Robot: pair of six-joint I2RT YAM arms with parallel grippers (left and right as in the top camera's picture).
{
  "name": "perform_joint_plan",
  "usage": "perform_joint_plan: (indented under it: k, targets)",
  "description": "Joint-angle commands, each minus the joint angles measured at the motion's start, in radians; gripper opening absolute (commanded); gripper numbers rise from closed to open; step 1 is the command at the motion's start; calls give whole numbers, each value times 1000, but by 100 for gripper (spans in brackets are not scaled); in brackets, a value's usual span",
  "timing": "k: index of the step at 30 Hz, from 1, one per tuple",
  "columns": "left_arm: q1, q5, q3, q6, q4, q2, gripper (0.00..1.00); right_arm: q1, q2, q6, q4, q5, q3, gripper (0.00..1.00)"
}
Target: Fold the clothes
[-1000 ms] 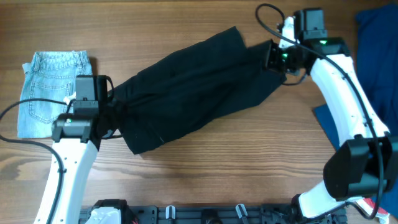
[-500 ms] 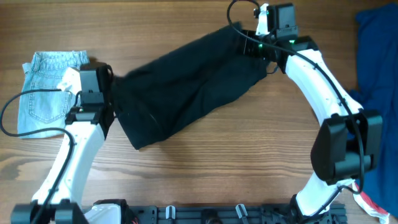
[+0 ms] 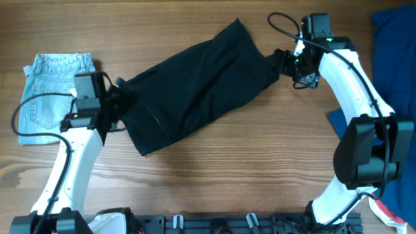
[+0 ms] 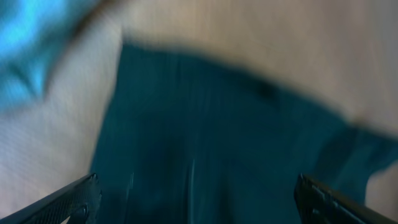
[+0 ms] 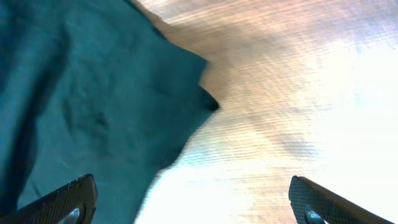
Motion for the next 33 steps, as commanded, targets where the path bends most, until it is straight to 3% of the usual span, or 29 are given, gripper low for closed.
perform_joint_plan:
  k: [1, 5, 6, 10, 17, 22, 28, 33]
  targets:
    - [-58, 122, -2, 79, -92, 0, 97, 9, 9, -36, -8, -120, -62, 98]
    - [-127, 122, -4, 114, -119, 29, 89, 12, 17, 37, 46, -121, -163, 91]
    - [-152, 123, -4, 114, -115, 37, 80, 9, 17, 74, 80, -121, -193, 89]
    - [-226, 113, -4, 150, -92, 60, 64, 3, 17, 164, 188, -142, -253, 76]
    - [-296, 29, -4, 161, -74, 177, 63, 3, 18, 186, 292, -180, -261, 73]
    - [-314, 28, -4, 161, -51, 293, 63, -19, 16, 188, 317, -184, -261, 79]
    - [-314, 27, -4, 161, -64, 401, 39, -139, 16, 188, 322, -307, -261, 82]
    - [-314, 27, -4, 161, -78, 420, 40, -179, 16, 181, 313, -332, -261, 77]
